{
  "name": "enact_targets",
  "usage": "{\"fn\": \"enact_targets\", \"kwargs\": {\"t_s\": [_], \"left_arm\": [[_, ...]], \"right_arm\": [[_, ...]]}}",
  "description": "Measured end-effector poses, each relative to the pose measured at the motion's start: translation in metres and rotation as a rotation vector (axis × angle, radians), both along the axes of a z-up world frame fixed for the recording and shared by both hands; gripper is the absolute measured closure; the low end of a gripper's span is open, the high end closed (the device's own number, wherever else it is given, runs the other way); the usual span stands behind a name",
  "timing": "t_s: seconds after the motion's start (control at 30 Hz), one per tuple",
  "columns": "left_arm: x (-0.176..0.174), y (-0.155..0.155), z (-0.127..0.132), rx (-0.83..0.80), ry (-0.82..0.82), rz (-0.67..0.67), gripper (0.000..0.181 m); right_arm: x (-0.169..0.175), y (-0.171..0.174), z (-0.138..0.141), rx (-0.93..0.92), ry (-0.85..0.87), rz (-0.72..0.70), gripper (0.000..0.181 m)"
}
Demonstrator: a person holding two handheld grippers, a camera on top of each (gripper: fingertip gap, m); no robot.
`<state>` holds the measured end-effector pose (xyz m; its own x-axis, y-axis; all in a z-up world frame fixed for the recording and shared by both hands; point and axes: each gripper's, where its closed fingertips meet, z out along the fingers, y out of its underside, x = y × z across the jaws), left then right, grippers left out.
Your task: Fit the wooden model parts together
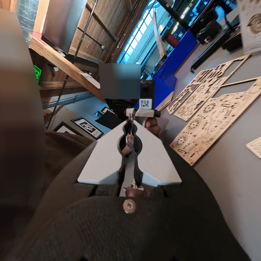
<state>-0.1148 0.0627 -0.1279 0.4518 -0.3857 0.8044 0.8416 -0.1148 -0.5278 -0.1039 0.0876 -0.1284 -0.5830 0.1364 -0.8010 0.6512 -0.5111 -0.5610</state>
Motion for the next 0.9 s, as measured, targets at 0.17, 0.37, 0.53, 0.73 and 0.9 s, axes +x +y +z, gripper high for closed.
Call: {"fn": "enact_targets", "kwargs": {"t_s": [0.17, 0.37, 0.53, 0.73, 0.9], "left_arm": [[-0.008, 0.002, -0.013, -0.07, 0.064, 0.055, 0.181], [-0.011, 0.003, -0.021, -0.103, 0.08, 0.065, 0.181], [-0.01, 0.003, -0.021, -0.1, 0.068, 0.053, 0.181], [-0.009, 0.004, -0.022, -0.103, 0.067, 0.044, 0.181], [-0.009, 0.004, -0.023, -0.104, 0.065, 0.04, 0.181]], "right_arm": [[-0.021, 0.048, -0.039, 0.373, -0.055, -0.252, 0.181], [-0.026, 0.104, -0.084, 0.597, -0.276, -0.446, 0.181], [-0.024, 0.1, -0.102, 0.562, -0.367, -0.379, 0.181], [-0.025, 0.105, -0.102, 0.546, -0.377, -0.409, 0.174], [-0.026, 0.106, -0.104, 0.565, -0.384, -0.418, 0.165]]}}
